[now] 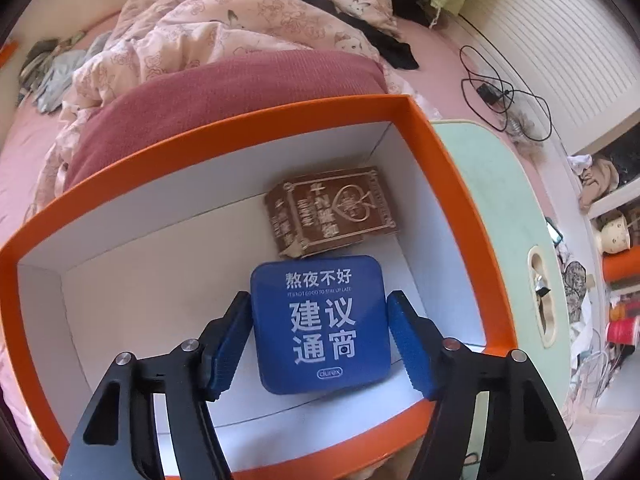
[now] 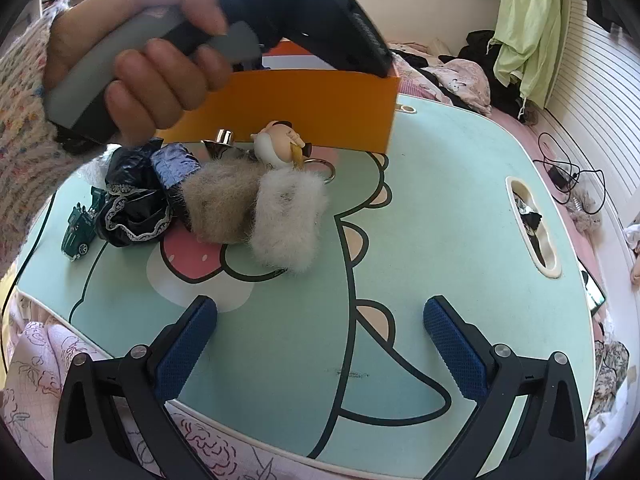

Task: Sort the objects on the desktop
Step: 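Reach into the box and grasp the blue printed tin with the left gripper, then carry the blue tin out and set it beside the clear plastic bag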

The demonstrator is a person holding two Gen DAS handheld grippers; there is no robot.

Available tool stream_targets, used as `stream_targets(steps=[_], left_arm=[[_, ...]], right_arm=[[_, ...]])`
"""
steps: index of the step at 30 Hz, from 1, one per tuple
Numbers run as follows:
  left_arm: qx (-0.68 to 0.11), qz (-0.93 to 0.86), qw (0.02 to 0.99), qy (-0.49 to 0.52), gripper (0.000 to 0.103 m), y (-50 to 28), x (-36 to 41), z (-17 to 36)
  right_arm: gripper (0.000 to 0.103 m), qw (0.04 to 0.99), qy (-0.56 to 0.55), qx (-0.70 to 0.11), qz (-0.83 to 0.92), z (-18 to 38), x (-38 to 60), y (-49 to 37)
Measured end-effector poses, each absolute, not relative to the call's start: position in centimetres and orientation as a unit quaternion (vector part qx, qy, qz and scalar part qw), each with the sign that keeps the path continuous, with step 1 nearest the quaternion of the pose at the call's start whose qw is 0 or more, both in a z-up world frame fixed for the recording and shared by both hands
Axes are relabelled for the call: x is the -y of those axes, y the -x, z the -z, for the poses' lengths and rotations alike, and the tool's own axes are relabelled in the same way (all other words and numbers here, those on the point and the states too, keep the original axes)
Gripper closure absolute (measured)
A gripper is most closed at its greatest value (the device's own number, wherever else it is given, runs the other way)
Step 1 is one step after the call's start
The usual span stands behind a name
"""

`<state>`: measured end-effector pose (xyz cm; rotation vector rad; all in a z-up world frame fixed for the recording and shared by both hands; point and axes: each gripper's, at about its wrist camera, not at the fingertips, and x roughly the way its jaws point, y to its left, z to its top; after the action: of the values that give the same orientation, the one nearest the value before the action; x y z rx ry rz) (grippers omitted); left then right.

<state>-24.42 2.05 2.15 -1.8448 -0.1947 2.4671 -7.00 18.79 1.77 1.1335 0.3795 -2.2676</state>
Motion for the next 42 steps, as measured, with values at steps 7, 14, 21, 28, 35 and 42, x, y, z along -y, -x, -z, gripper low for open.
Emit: stream_targets(steps=[7, 14, 21, 28, 35, 42], left_arm=[[0.093, -0.815, 0.023, 0.572, 0.036, 23.3, 1.4, -3.0], [0.112, -0.869, 0.056, 0.479, 0.036, 19.5, 2.3, -10.0], [0.128, -0.907, 0.100, 0.387, 0.036, 10.7, 4.0, -14.7], [0.138, -0.901, -0.002, 0.412, 0.036, 4.8, 10.1, -8.7], [0.171, -0.876, -0.012, 0.450, 0.036, 5.7, 11.0, -2.8], [0.172, -0.885, 0.005, 0.433, 0.019, 5.0, 9.4, -3.3]], right_arm=[[0.000, 0.285, -0.424, -0.142, 0.848, -1.7, -18.8, 7.0], [0.000, 0.285, -0.423, -0.142, 0.848, -1.7, -18.9, 7.0], [0.000, 0.285, -0.423, -0.142, 0.848, -1.7, -18.9, 7.0], [0.000, 0.285, -0.423, -0.142, 0.848, -1.7, -18.9, 7.0], [0.000, 0.282, -0.423, -0.142, 0.849, -1.8, -18.9, 7.0], [0.000, 0.282, -0.423, -0.142, 0.849, -1.8, -18.9, 7.0]])
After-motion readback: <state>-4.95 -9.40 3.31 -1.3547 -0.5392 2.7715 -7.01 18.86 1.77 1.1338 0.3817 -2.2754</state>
